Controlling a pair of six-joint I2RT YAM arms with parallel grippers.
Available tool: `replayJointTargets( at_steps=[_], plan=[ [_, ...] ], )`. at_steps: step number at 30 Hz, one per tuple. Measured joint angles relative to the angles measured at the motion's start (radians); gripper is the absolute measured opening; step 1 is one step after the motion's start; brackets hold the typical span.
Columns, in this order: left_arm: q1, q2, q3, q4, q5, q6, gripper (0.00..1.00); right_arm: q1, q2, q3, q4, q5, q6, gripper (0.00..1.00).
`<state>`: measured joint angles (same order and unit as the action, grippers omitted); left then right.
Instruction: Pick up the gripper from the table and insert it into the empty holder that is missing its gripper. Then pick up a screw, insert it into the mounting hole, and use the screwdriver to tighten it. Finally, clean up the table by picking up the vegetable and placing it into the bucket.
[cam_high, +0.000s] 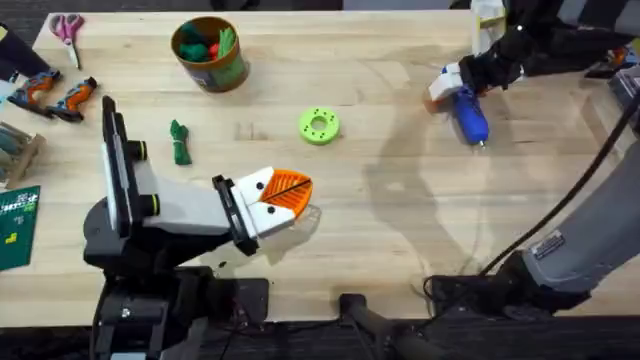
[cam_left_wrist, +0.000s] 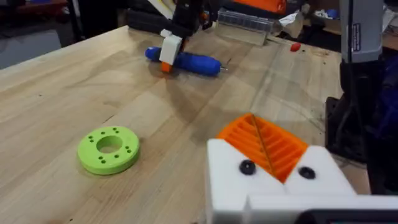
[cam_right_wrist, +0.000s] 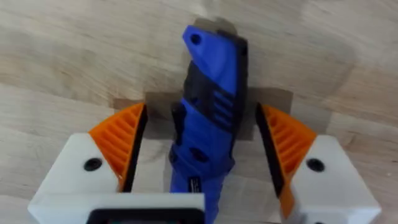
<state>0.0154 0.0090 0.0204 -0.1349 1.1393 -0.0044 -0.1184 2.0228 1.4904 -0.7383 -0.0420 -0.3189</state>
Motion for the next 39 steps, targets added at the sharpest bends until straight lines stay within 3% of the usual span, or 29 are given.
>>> replayJointTargets(
  at_steps=[5, 6, 12, 13, 27, 33, 39],
  plan=[
    [0.0, 0.0, 0.0, 0.0, 0.0, 0.0, 0.005, 0.0, 0.0, 0.0, 0.004, 0.001, -0.001, 0.952],
    [0.0, 0.0, 0.0, 0.0, 0.0, 0.0, 0.005, 0.0, 0.0, 0.0, 0.005, 0.0, -0.003, 0.869],
    [0.0, 0.0, 0.0, 0.0, -0.002, 0.0, 0.005, -0.001, 0.001, 0.0, 0.009, 0.005, -0.006, 0.062],
    [0.0, 0.0, 0.0, 0.0, -0.002, 0.0, 0.005, -0.001, 0.001, 0.0, 0.007, 0.003, -0.003, 0.027],
    [0.0, 0.0, 0.0, 0.0, -0.002, 0.0, 0.005, -0.001, -0.042, 0.004, -0.208, -0.001, 0.087, 0.027],
    [0.0, 0.0, 0.0, 0.0, -0.002, 0.0, 0.005, 0.023, -0.204, 0.004, -0.297, -0.009, 0.113, 0.027],
    [0.0, 0.0, 0.0, 0.0, -0.002, 0.0, 0.005, 0.1, -0.378, -0.02, -0.324, -0.043, 0.136, 0.027]
  ],
)
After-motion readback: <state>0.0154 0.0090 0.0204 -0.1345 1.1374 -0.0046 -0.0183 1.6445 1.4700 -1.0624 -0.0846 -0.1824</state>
